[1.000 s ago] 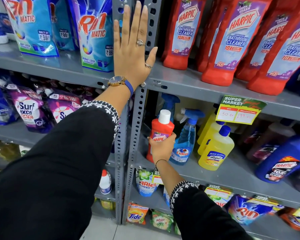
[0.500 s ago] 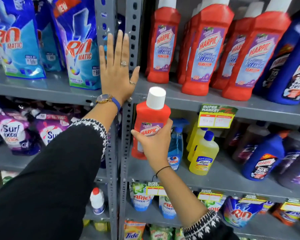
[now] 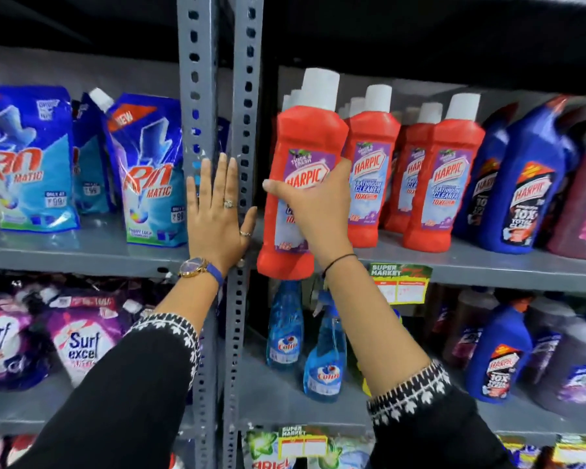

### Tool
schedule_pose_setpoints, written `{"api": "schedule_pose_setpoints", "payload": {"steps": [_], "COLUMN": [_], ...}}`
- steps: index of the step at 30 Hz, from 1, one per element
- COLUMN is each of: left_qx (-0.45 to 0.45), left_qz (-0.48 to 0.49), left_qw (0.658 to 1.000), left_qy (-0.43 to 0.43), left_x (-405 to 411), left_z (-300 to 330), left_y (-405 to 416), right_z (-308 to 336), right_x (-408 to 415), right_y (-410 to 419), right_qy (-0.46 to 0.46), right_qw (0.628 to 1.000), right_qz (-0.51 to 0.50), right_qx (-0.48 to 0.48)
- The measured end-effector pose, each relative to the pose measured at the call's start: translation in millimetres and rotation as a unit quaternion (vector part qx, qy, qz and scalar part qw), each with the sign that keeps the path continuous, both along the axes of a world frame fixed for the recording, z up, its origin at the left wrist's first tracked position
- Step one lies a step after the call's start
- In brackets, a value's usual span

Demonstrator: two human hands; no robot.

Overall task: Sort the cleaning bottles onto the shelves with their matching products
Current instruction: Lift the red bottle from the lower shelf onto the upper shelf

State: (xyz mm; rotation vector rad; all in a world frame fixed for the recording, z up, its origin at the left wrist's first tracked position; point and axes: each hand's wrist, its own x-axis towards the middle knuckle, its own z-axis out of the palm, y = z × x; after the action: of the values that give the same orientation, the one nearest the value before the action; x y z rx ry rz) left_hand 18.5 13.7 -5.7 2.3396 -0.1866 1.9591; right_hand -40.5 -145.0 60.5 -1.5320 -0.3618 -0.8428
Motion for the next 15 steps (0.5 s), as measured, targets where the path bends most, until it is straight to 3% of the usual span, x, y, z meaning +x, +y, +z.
{"api": "schedule_pose_setpoints", "payload": {"steps": [6, 10, 15], "left_qx": [0.007, 0.008, 0.013], "left_qz": [0.025, 0.030, 0.033], "left_qw": [0.999, 0.999, 0.999], "left_qy": [0.019, 0.019, 0.018], "left_x": [-4.9, -5.8, -5.5], "left_z": [0.8, 0.9, 1.2], "left_y": [-2.2, -1.6, -1.8], "right_z": [36.8, 33.7, 24.8], "right_x": [45.3, 75.4, 96.5], "right_y": [4.3, 8.9, 11.7], "right_qy": [0.013, 0.046, 0.058], "right_qw": [1.000, 0.996, 0.997], "right_qz": [-0.014, -0.033, -0.035], "right_qx": [-0.022, -0.064, -0.046]}}
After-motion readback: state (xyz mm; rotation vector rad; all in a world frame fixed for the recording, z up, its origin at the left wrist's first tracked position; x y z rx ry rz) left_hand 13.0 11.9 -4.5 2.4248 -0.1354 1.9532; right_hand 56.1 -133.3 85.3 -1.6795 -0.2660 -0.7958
